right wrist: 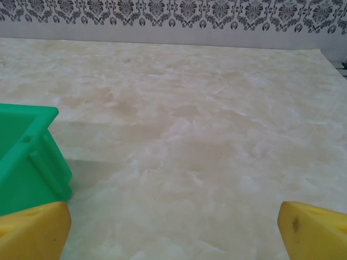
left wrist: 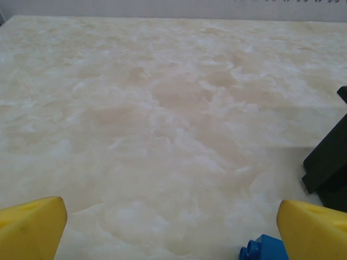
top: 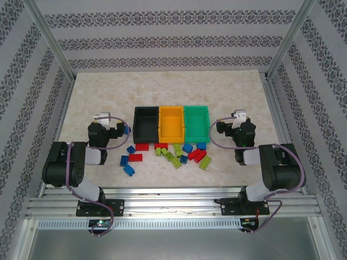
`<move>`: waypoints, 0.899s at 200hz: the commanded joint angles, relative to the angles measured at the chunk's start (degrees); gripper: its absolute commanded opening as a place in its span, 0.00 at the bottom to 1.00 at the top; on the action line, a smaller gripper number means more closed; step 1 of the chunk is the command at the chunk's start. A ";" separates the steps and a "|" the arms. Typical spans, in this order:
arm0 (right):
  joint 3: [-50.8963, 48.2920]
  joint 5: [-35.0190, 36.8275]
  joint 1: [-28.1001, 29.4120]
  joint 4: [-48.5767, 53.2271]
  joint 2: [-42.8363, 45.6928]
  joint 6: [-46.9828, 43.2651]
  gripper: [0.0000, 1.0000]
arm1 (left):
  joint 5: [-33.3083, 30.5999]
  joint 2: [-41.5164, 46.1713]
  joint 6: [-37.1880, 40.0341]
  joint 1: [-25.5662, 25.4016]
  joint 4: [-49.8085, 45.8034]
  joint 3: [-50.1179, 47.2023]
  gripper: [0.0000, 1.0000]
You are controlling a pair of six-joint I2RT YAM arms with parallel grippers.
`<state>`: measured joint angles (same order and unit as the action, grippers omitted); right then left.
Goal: Sort the legos into containers by color
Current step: Pick up the lego from the middle-left of the table.
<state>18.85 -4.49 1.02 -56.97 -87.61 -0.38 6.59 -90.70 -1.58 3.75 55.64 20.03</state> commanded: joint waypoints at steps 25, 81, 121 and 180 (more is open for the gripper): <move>-3.29 4.04 2.67 -0.67 7.46 -1.87 0.98 | -3.17 4.20 -1.16 -0.58 5.97 -3.76 0.99; -2.09 10.00 3.98 23.79 34.80 14.11 0.98 | -7.55 21.23 -9.19 -0.66 -20.26 1.59 0.99; 11.26 -5.33 1.64 48.31 31.61 24.33 0.98 | 1.82 26.69 -21.03 -0.06 -48.82 11.10 0.99; 10.52 0.97 10.35 48.96 21.84 25.64 0.93 | 15.57 11.31 -22.34 -0.23 -82.51 29.98 0.99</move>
<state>32.27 -8.27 8.47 -9.98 -66.11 23.31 14.98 -74.24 -22.61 3.75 -6.96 45.30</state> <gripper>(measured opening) 0.930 0.995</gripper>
